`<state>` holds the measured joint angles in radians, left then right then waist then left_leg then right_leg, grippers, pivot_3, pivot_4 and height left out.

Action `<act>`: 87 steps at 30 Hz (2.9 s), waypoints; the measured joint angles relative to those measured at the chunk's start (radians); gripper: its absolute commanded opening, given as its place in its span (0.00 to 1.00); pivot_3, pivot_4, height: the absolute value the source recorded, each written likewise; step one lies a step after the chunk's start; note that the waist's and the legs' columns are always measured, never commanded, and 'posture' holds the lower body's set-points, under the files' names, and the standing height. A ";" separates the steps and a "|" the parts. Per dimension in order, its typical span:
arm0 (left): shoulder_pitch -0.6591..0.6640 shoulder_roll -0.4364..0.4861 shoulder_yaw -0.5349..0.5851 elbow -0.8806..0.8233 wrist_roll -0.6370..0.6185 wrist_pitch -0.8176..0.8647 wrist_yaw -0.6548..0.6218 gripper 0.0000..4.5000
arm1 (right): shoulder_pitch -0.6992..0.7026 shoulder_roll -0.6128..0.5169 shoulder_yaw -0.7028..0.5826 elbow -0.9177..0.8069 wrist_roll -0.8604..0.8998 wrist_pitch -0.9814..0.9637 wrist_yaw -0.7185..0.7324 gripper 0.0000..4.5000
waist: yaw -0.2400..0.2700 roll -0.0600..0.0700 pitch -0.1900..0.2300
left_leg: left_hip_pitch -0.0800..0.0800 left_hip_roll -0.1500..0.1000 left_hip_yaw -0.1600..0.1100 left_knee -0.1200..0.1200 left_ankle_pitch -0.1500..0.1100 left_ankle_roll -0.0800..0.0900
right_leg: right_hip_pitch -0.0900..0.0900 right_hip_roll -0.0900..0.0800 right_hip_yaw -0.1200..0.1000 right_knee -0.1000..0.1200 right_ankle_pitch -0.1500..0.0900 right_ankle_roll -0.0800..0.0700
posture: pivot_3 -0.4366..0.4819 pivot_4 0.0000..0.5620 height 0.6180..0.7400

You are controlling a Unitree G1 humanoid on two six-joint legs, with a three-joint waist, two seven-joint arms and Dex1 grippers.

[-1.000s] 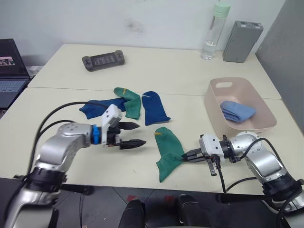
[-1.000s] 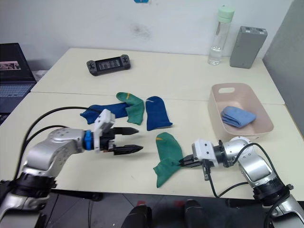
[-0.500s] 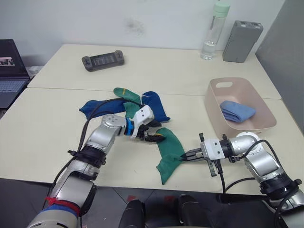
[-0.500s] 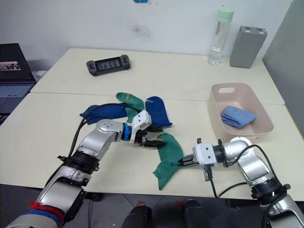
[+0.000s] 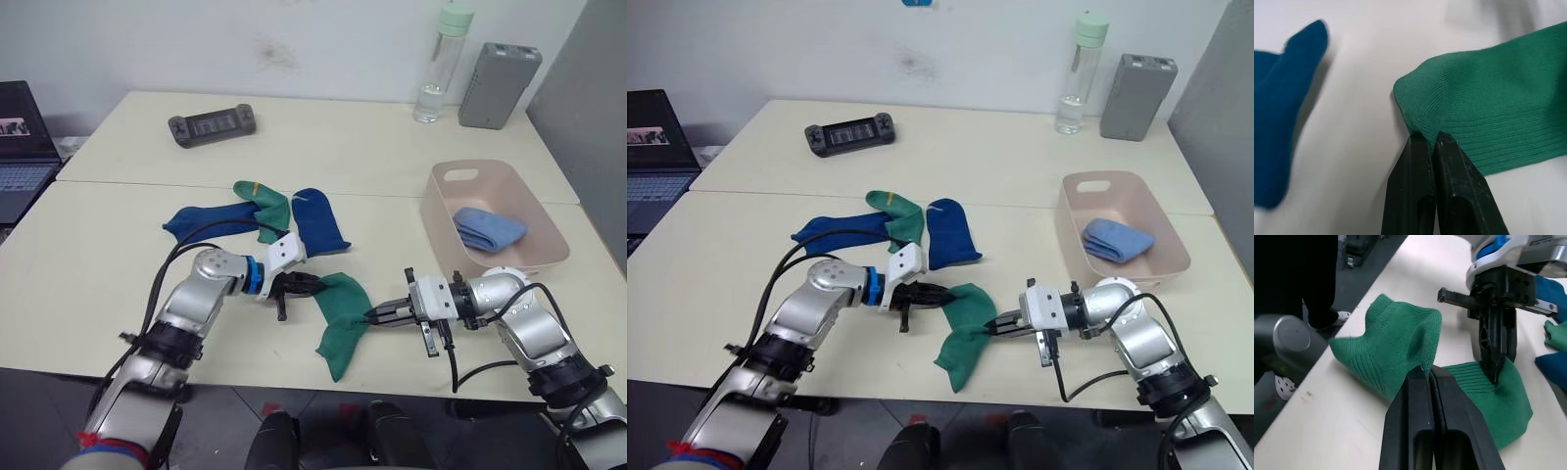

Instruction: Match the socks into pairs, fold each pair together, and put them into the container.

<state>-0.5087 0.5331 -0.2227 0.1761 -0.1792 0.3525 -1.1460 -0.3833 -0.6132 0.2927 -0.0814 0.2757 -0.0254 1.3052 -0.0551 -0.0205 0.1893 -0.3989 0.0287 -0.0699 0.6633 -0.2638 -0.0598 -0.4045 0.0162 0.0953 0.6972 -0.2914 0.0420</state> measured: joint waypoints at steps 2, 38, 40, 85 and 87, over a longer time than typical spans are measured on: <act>0.053 0.007 0.040 -0.081 -0.024 0.058 0.042 0.00 | -0.007 0.012 -0.004 -0.008 0.025 0.044 -0.008 0.00 | 0.000 0.000 0.000 | 0.000 0.000 -0.001 0.000 0.000 0.000 | 0.000 0.000 0.000 0.000 0.000 0.000 | 0.48 0.27 1.00; 0.434 0.008 0.326 -0.562 -0.257 0.393 0.485 0.00 | 0.088 0.116 -0.033 -0.285 0.020 0.501 -0.405 0.99 | -0.001 0.000 0.000 | 0.001 0.000 -0.001 0.000 0.003 -0.005 | 0.001 0.000 0.000 0.000 0.000 0.000 | 0.48 0.27 1.00; 0.434 0.008 0.318 -0.563 -0.258 0.403 0.493 0.00 | 0.058 0.146 0.015 -0.287 0.013 0.549 -0.425 0.99 | -0.001 0.000 0.000 | 0.001 0.000 -0.001 0.000 0.003 -0.005 | 0.001 0.000 0.000 0.000 0.000 0.001 | 0.48 0.27 1.00; 0.596 0.011 0.392 -0.666 -0.343 0.406 0.578 0.00 | 0.058 0.157 -0.117 0.006 0.100 0.438 -0.304 0.17 | -0.002 0.000 0.000 | 0.001 0.000 0.000 -0.001 0.003 -0.005 | 0.000 0.000 0.000 0.000 0.000 0.000 | 0.48 0.27 1.00; 0.602 0.012 0.392 -0.666 -0.342 0.399 0.578 0.15 | 0.064 0.155 -0.119 0.009 0.100 0.426 -0.303 0.33 | -0.001 0.000 0.000 | 0.001 0.000 0.000 -0.001 0.003 -0.005 | 0.000 0.000 0.000 -0.001 0.000 0.000 | 0.48 0.27 1.00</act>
<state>0.0931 0.5447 0.1693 -0.4896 -0.5217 0.7518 -0.5678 -0.3195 -0.4579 0.1741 -0.0726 0.3754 0.4009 1.0023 -0.0565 -0.0208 0.1889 -0.3983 0.0288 -0.0702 0.6619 -0.2612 -0.0645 -0.4044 0.0164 0.0955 0.6967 -0.2914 0.0423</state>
